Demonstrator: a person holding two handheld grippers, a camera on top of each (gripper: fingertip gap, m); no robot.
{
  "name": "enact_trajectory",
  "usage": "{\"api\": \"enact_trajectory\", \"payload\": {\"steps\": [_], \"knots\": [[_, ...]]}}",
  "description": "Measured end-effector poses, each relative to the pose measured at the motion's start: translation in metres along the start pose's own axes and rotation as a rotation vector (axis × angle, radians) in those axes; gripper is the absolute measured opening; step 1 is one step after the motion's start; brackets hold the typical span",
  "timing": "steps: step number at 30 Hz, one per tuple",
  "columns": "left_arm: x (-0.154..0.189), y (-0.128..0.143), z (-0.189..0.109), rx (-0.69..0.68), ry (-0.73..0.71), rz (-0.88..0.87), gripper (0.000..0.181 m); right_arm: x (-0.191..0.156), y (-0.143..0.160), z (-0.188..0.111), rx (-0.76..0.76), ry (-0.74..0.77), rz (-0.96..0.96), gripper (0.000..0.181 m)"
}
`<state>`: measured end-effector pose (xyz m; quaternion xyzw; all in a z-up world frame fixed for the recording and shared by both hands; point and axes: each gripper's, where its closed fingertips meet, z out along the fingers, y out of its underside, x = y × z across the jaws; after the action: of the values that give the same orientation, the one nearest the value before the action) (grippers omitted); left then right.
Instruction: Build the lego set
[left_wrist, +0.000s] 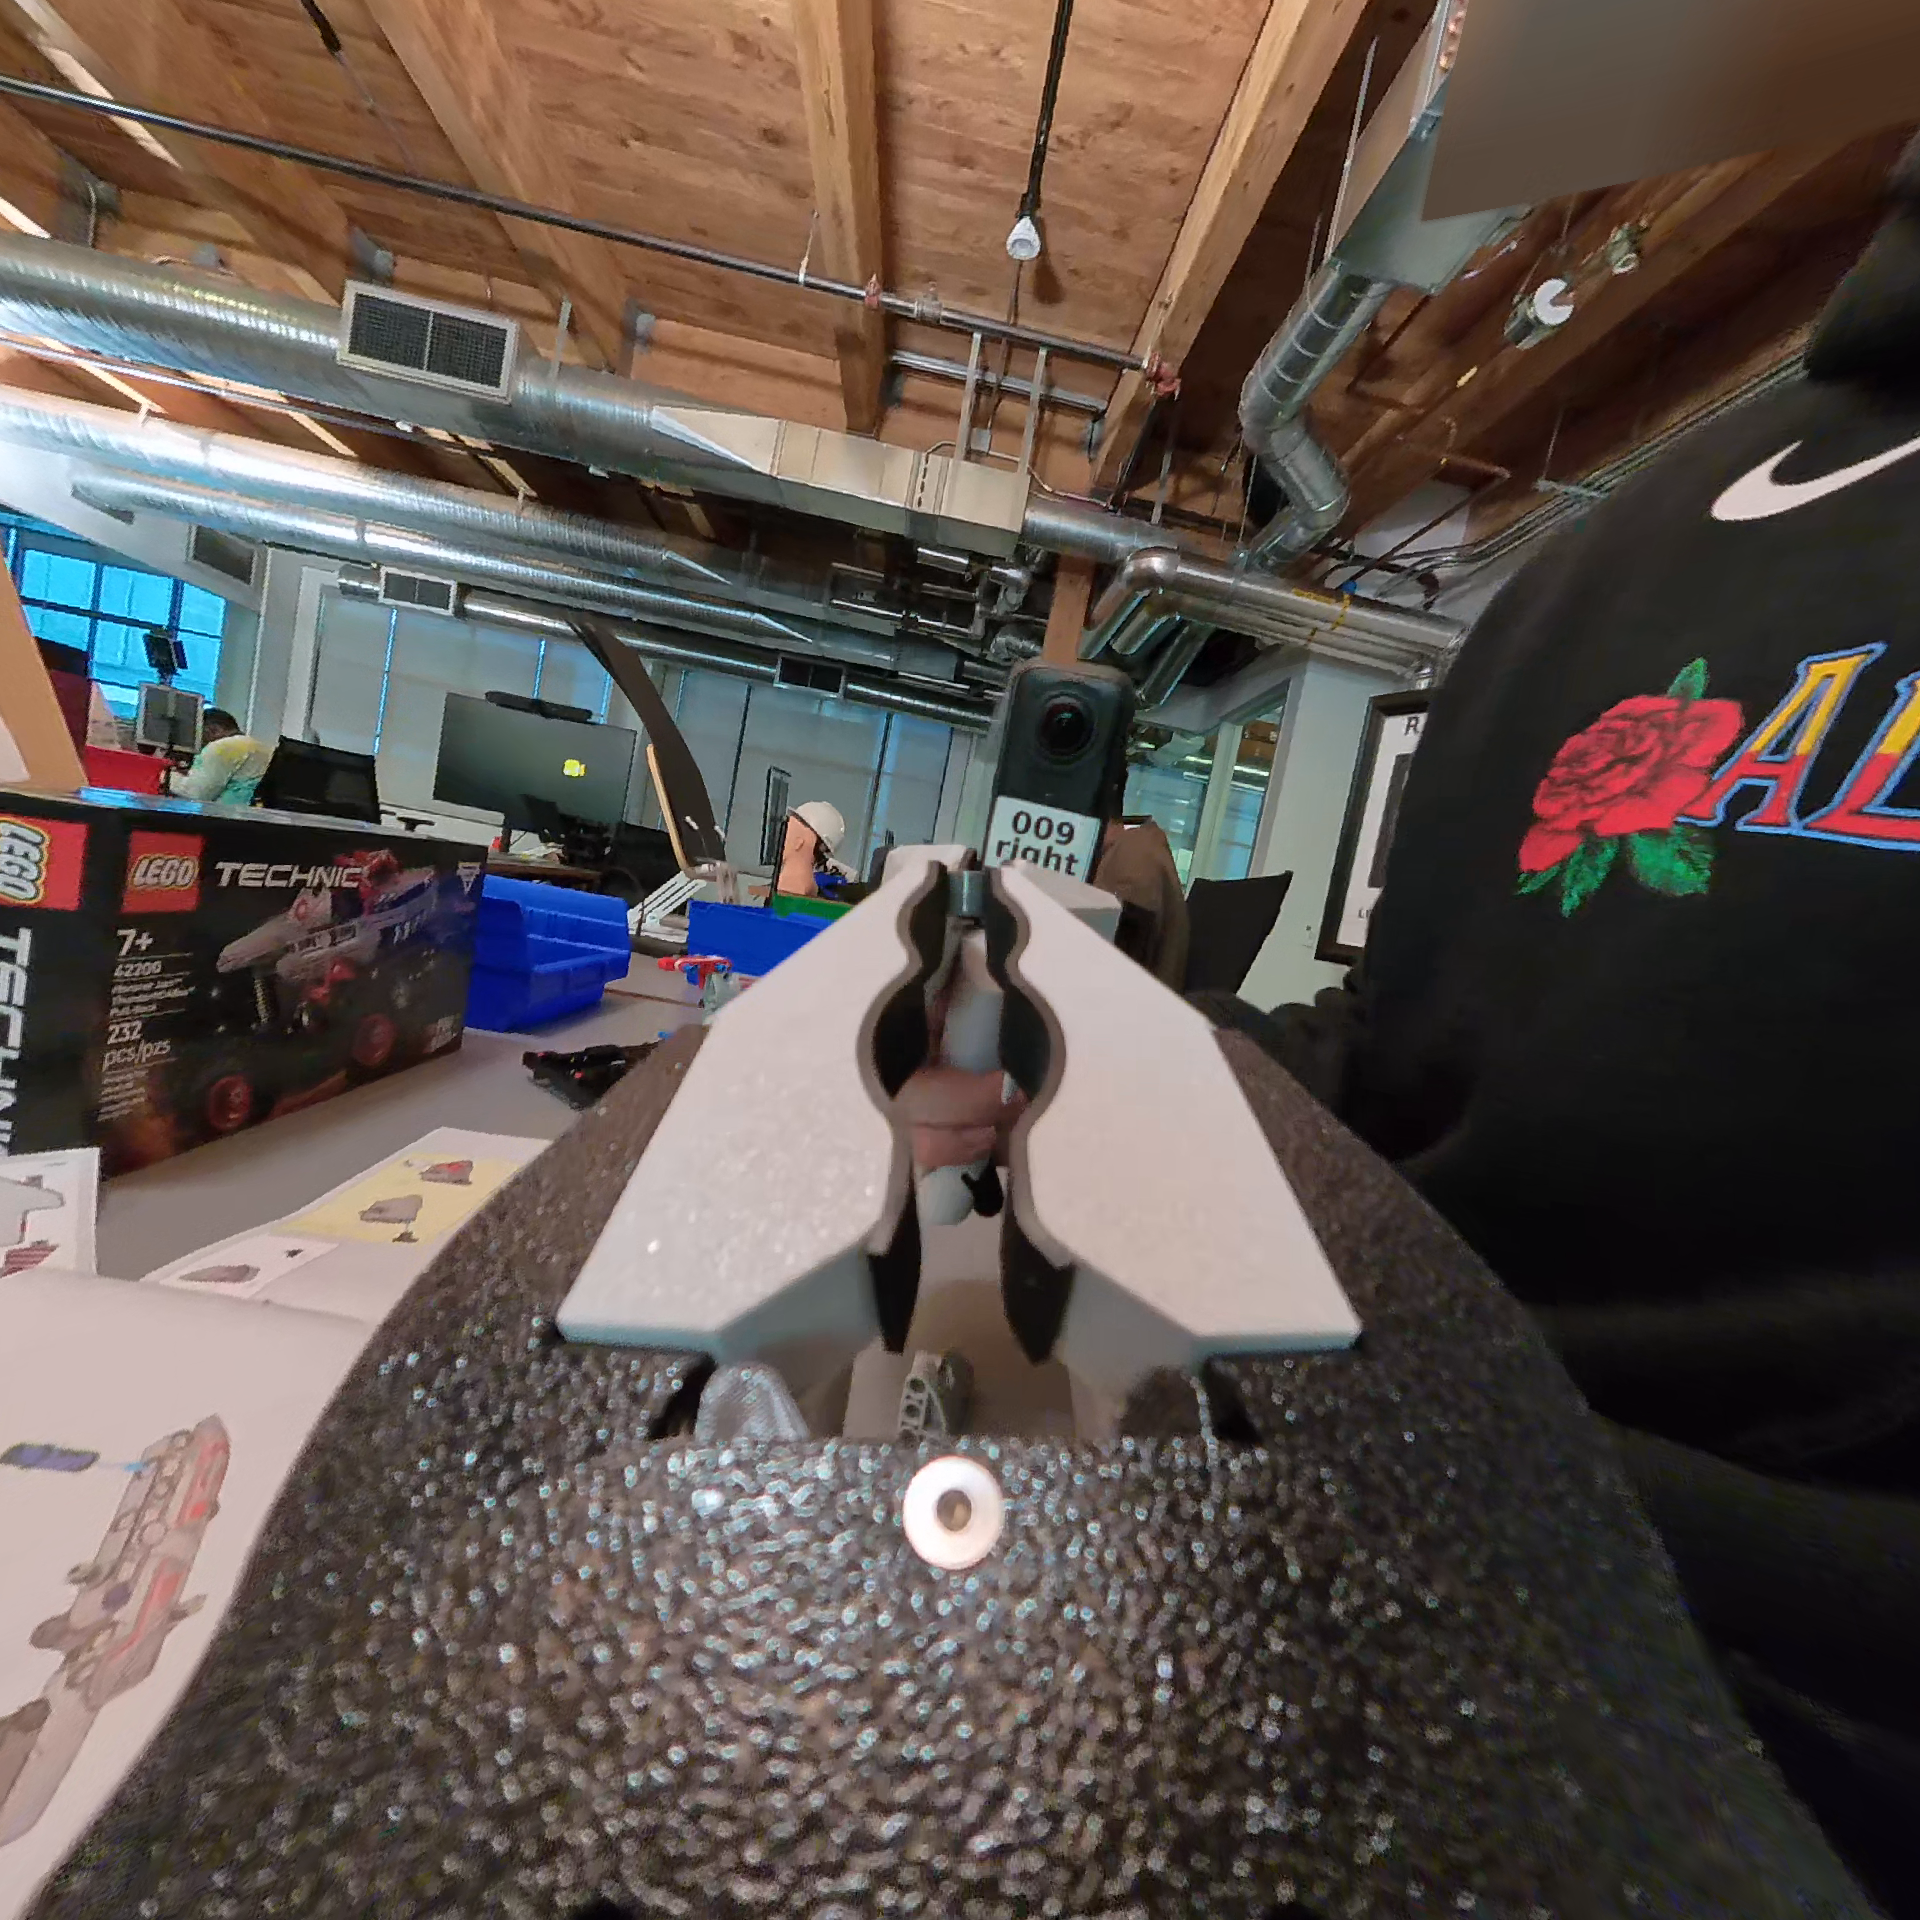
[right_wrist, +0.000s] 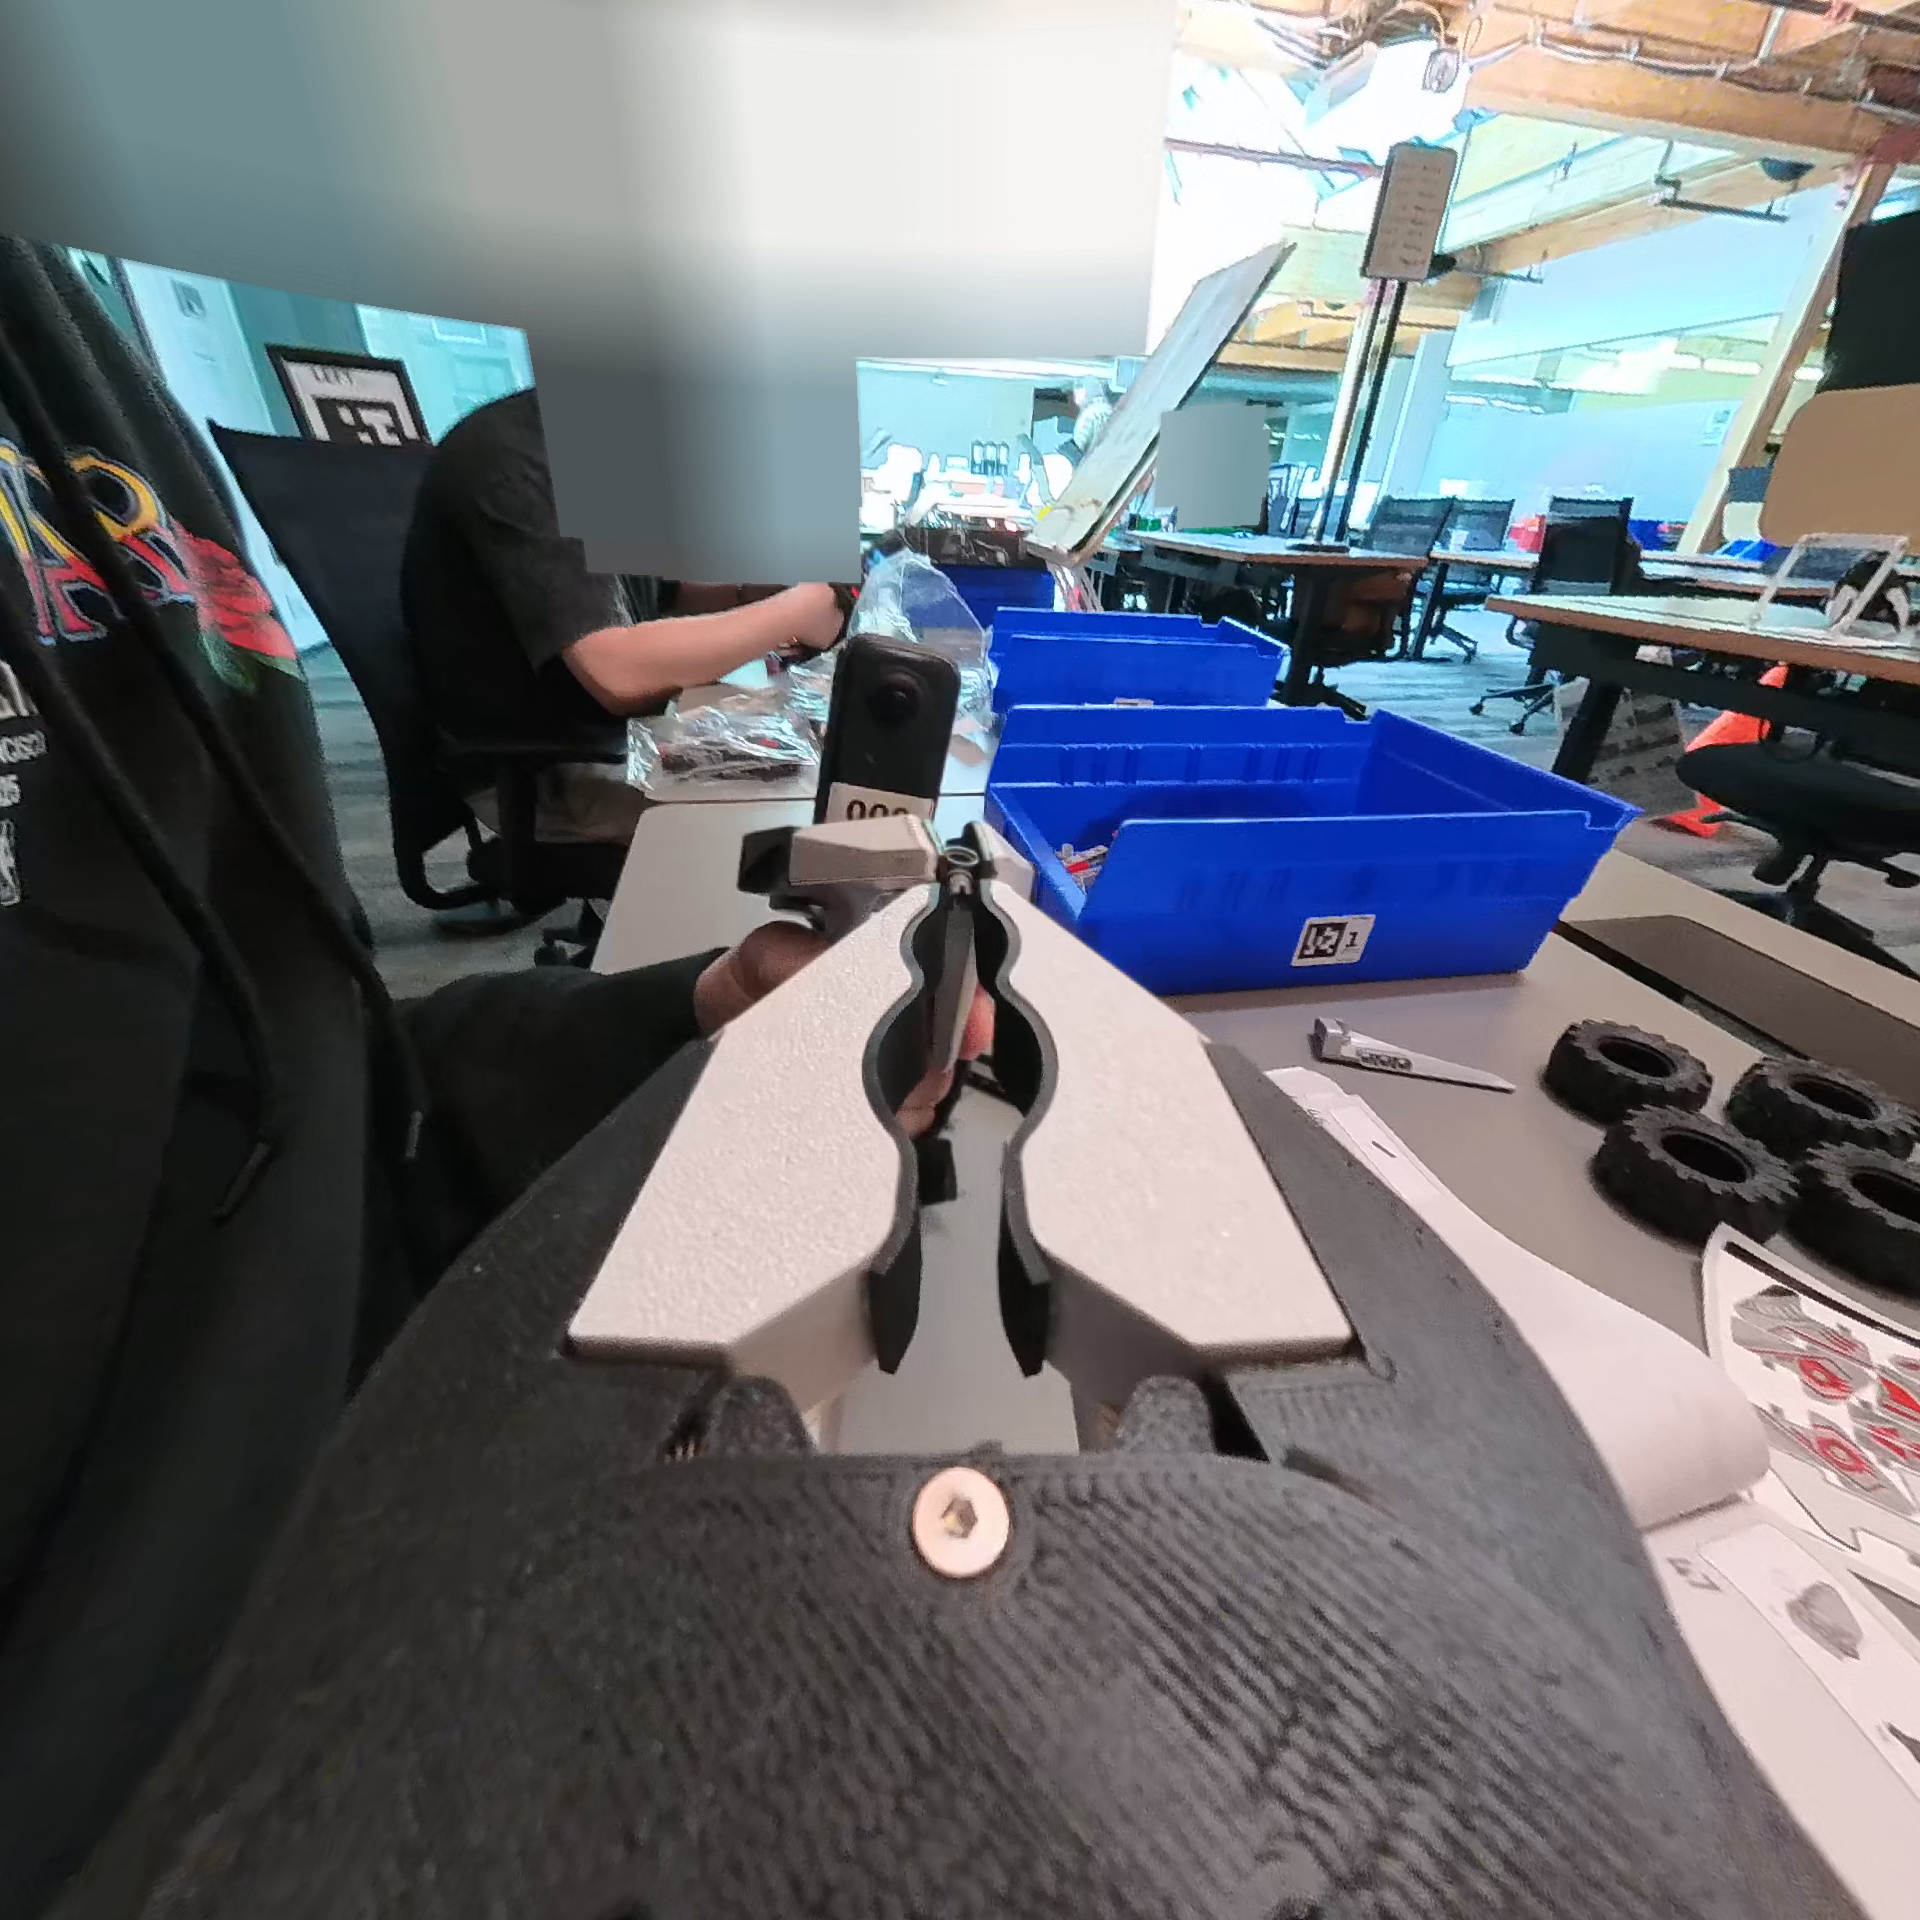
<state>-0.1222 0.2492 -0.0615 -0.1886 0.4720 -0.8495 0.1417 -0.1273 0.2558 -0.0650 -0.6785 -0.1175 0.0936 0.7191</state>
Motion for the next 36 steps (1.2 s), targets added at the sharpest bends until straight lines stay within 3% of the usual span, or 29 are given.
{"api": "enact_trajectory", "payload": {"steps": [8,13,16,19,24,36], "knots": [[-0.003,-0.003,-0.002,0.017,-0.025,0.013,0.005,0.005,0.001,0.002,-0.068,0.027,0.02,0.008],[-0.005,0.002,-0.001,-0.02,-0.044,0.03,0.004,0.003,-0.002,0.001,-0.094,0.03,0.049,0.028],[-0.006,0.004,-0.001,-0.035,-0.055,0.033,0.005,0.003,0.008,-0.009,-0.193,0.047,0.026,0.039],[-0.007,0.002,-0.002,-0.017,-0.056,0.016,0.004,0.002,0.037,-0.028,-0.39,0.067,0.06,0.052],[-0.007,0.003,-0.002,-0.023,-0.049,0.01,0.004,-0.001,0.094,-0.067,-0.674,0.152,0.112,0.041],[-0.006,0.002,-0.002,-0.008,-0.038,-0.001,0.004,-0.013,0.129,-0.086,-0.754,0.18,0.213,0.037]]}}
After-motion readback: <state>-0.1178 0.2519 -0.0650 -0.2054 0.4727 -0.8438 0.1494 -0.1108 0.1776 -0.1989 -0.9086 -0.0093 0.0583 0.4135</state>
